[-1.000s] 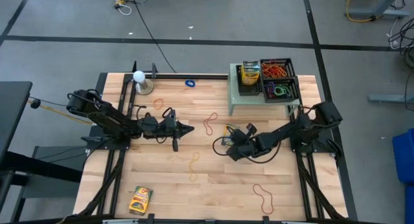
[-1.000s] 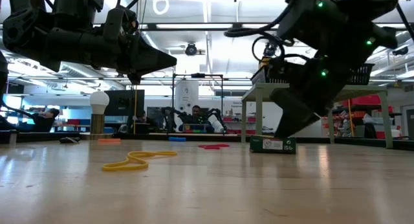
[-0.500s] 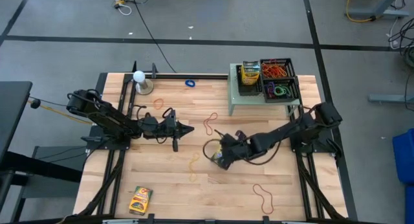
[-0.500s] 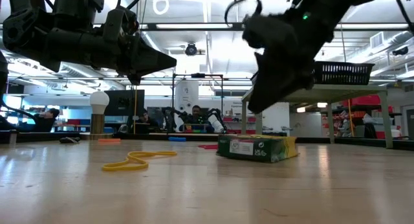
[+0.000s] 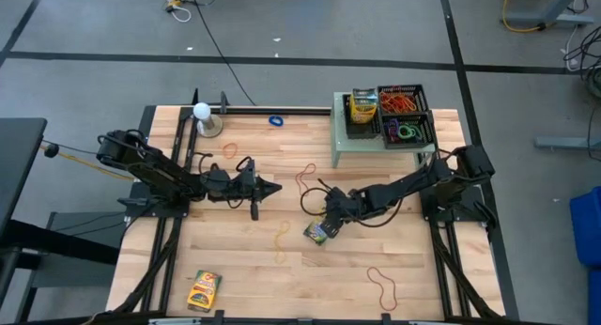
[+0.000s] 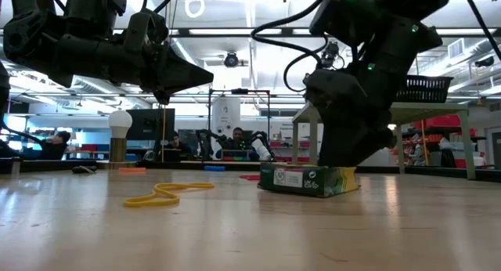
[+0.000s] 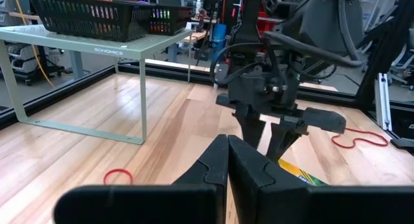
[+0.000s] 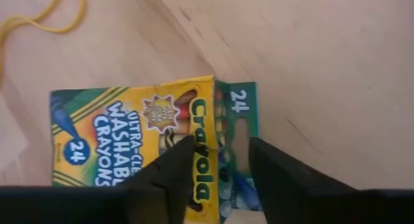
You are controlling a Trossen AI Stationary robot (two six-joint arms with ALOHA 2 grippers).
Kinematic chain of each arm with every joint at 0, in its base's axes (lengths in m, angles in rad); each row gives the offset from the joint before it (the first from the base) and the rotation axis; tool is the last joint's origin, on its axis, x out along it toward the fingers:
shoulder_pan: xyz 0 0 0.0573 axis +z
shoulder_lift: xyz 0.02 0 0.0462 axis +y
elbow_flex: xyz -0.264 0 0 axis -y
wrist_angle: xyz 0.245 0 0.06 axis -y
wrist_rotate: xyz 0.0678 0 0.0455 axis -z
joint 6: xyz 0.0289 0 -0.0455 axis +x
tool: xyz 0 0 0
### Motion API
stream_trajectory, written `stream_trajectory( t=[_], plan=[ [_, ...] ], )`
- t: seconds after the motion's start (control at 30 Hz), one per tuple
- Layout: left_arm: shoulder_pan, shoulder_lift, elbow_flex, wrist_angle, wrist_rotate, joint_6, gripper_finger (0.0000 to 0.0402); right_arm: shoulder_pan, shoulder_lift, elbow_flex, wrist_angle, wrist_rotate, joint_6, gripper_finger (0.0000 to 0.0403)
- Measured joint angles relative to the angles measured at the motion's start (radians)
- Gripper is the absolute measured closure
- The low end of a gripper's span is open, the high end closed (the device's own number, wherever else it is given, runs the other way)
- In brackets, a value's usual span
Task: Pick & Place Office Desk Supplies
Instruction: Put the right yellow crayon box into the left black bin on the shelf
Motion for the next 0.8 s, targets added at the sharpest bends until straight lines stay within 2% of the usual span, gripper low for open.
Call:
stream_trajectory(
  t=[0.3,0.4,0.5,0.67,0.8],
  plan=[
    [0.000,0.000,0.000,0.000,0.000,-0.001,0.0390,0.007,0.000,-0.002,0.025,-0.006,-0.058,0.0390],
    [0.000,0.000,0.000,0.000,0.000,-0.001,0.0390,0.016,-0.020,-0.002,-0.003,0.013,-0.079,0.0392],
    [0.000,0.000,0.000,0.000,0.000,-0.001,0.0390,0.033,-0.046,0.048,-0.113,0.081,-0.115,0.0394],
    [0.000,0.000,0.000,-0.004,0.000,-0.001,0.0390,0.082,-0.055,0.218,-0.421,0.257,-0.212,0.0397],
    [0.000,0.000,0.000,-0.005,0.000,-0.001,0.0390,0.130,-0.055,0.351,-0.598,0.450,-0.309,0.0399]
  ],
)
